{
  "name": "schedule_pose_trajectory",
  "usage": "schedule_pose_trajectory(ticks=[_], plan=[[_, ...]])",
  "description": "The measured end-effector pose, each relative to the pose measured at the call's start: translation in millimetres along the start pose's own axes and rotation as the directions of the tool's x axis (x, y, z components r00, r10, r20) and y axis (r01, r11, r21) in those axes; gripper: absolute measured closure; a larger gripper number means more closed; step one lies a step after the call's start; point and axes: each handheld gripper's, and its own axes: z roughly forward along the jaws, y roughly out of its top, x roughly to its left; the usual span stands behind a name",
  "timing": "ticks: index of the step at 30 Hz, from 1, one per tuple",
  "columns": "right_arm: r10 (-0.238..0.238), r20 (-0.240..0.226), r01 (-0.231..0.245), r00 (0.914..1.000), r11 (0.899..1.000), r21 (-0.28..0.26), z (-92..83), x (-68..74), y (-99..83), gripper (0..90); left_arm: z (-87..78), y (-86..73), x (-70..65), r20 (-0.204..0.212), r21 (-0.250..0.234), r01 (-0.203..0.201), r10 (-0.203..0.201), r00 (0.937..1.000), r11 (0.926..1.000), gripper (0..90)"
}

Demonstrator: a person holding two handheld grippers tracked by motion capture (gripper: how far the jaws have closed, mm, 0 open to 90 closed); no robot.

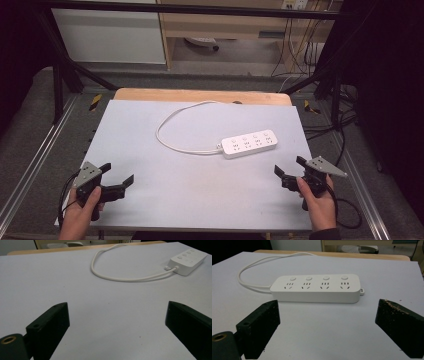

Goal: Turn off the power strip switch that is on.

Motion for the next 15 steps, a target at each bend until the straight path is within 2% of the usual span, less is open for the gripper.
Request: schedule_pose_trajectory(ticks=[6,15], plan=[[-0.008,-0.004,0.008,1.0000,1.000,0.013,1.6,3.8,-8.5,5.9,-0.7,-0.2,-0.3,0.000,-0.001,0.002,-0.002,1.0000,1.0000,5.4],[-0.033,-0.030,0.036,0.9990,0.996,0.078,14.4,15.9,-21.9,5.0,-0.4,0.3,-0.9,0.002,-0.005,0.000,0.000,1.0000,1.0000,5.4]])
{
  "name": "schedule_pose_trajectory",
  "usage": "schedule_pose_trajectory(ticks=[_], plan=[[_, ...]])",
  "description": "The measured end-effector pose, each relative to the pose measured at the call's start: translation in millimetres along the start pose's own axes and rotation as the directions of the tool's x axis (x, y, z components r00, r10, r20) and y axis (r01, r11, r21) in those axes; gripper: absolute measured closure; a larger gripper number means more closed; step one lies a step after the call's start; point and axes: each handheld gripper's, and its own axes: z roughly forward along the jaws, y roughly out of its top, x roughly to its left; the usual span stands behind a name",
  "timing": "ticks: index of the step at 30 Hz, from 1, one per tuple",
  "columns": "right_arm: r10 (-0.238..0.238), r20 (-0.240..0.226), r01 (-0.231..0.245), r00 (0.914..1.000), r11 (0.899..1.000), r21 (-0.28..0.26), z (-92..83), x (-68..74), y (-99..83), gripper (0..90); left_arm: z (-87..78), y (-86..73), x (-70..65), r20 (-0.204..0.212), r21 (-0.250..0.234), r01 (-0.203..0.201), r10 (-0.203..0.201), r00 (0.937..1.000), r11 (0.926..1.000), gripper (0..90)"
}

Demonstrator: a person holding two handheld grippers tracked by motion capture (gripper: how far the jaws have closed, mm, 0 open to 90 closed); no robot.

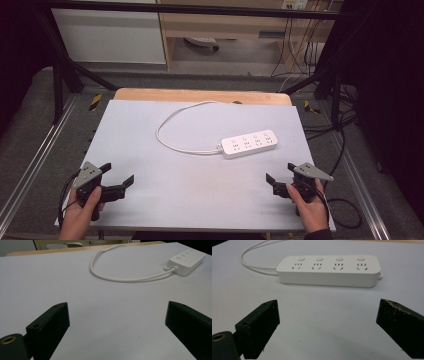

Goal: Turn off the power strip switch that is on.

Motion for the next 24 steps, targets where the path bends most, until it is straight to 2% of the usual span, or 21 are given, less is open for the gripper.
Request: schedule_pose_trajectory(ticks=[2,8,11,16,17,24], plan=[[0.003,-0.005,-0.003,1.0000,1.000,0.012,5.5,3.6,-1.9,4.5,-0.2,0.1,-0.3,0.001,0.001,-0.005,0.005,1.0000,1.0000,5.4],[-0.030,-0.008,0.031,0.9995,0.999,0.040,17.6,15.0,-2.0,3.9,-0.2,0.0,0.6,0.000,-0.003,-0.001,0.001,1.0000,1.0000,5.4],[-0.045,0.009,0.044,0.9990,0.998,0.040,23.0,17.6,-1.5,3.7,-0.2,0.3,0.2,0.001,-0.004,-0.003,0.003,1.0000,1.0000,5.4],[-0.041,0.029,0.039,0.9988,0.998,0.047,32.3,20.5,0.9,3.9,0.0,0.5,-0.5,0.004,-0.003,-0.006,0.006,1.0000,1.0000,5.4],[-0.053,0.037,0.051,0.9979,0.998,0.049,34.5,20.7,1.7,3.9,-0.2,0.5,-0.3,0.004,-0.004,-0.006,0.006,1.0000,1.0000,5.4],[-0.075,0.076,0.067,0.9943,0.993,0.097,38.6,20.9,1.8,4.4,-1.1,0.8,0.4,0.004,-0.008,-0.003,0.003,1.0000,1.0000,5.4]])
